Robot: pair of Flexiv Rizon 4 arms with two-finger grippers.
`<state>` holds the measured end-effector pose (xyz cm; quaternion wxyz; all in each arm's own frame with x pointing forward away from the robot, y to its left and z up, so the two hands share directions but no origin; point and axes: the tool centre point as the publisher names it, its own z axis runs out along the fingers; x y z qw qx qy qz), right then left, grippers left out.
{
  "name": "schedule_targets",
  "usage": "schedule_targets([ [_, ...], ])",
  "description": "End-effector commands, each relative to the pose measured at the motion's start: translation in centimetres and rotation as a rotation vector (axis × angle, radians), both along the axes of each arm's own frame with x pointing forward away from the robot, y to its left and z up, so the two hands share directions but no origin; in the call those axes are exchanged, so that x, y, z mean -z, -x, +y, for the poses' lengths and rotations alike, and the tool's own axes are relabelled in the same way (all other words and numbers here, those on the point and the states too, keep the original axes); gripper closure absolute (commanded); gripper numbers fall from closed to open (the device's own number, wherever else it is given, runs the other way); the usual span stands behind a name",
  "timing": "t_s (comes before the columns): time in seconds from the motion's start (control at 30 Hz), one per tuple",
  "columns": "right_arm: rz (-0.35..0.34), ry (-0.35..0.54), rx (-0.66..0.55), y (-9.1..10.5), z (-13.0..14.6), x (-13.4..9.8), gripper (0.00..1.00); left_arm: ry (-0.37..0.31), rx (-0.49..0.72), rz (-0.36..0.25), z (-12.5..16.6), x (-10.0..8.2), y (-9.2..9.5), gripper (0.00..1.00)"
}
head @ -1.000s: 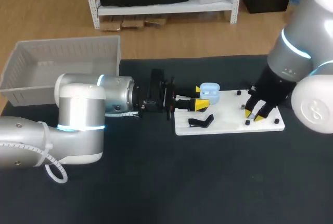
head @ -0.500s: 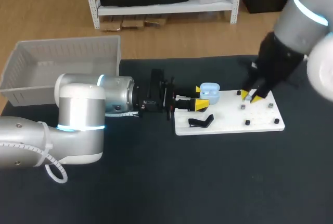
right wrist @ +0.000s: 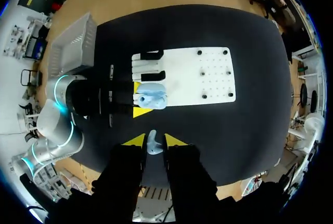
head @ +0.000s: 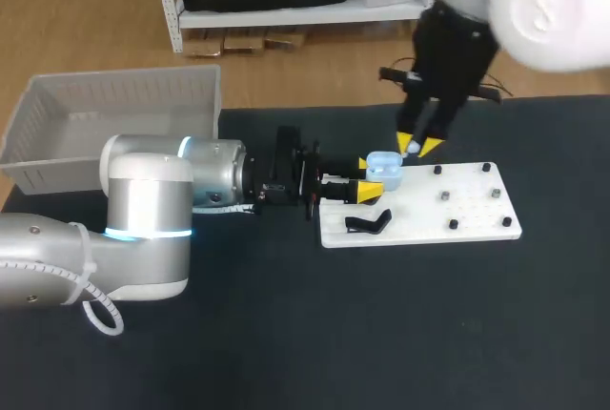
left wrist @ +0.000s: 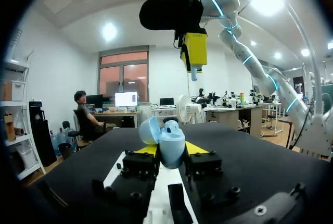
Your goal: Pick up each earbud case from the left stands, insert the matching earbuds, close the lid, and place the case in the box.
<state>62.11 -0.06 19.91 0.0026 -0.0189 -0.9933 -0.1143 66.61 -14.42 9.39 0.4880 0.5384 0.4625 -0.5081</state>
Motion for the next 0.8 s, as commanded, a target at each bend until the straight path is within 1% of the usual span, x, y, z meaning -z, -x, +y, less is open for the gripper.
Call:
schedule_targets([
  [0.03, 0.022, 0.03, -0.008, -0.6, 0.7, 0.2, 1.0, 0.002, -0.006, -0.002, 0.0, 0.1, 0.1, 1.0],
  [0.53, 0.022, 0.03, -0.008, -0.6, 0.7, 0.2, 1.0, 0.002, -0.006, -0.002, 0.0, 0.1, 0.1, 1.0],
  [0.6, 0.078, -0.043, -0.068, -0.9, 1.4, 0.8, 1.0, 0.002, -0.006, -0.002, 0.0, 0.1, 0.1, 1.0],
  [0.67, 0.071, 0.019, -0.102, -1.1, 1.8, 1.5, 1.0, 0.002, -0.006, -0.002, 0.0, 0.1, 0.1, 1.0],
  [0.8, 0.08, 0.038, -0.163, -1.1, 2.5, 2.1, 1.0, 0.002, -0.006, -0.002, 0.0, 0.1, 0.1, 1.0],
])
